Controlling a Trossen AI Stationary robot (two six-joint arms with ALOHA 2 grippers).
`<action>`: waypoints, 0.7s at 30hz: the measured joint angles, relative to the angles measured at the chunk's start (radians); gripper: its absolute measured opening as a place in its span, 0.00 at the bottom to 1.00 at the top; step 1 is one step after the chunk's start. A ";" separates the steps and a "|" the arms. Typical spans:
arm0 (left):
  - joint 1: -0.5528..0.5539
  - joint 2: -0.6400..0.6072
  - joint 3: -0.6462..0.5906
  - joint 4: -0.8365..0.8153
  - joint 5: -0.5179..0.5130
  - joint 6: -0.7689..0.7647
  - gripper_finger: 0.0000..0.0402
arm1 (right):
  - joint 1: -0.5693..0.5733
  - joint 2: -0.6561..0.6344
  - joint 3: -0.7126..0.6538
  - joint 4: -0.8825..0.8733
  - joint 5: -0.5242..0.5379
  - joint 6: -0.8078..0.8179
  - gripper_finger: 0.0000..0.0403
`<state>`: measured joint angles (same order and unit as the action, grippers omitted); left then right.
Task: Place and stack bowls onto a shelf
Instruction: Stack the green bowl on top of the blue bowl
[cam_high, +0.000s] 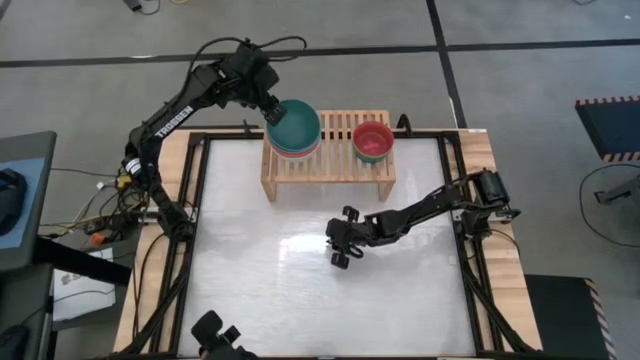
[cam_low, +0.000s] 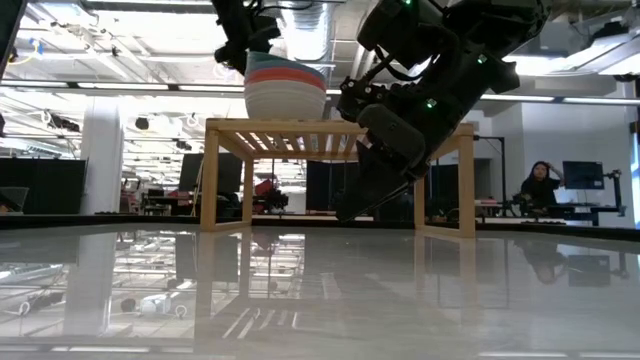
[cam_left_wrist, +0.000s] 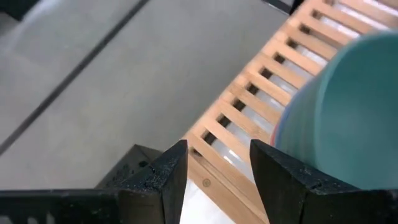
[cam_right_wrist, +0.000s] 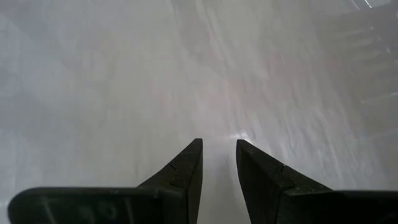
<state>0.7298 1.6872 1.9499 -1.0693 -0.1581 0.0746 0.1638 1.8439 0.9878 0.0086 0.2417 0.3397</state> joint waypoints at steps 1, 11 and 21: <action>0.000 -0.006 0.005 0.008 -0.010 0.000 0.40 | 0.000 0.000 0.000 0.000 0.000 0.000 0.30; -0.015 -0.076 0.050 0.151 0.127 0.016 0.40 | -0.002 0.000 0.000 0.000 0.000 -0.005 0.30; -0.023 -0.064 -0.113 0.130 0.090 0.020 0.40 | 0.000 0.000 0.000 0.004 0.000 -0.007 0.30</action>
<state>0.7072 1.6234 1.8372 -0.9393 -0.0685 0.0948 0.1635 1.8439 0.9878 0.0124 0.2417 0.3325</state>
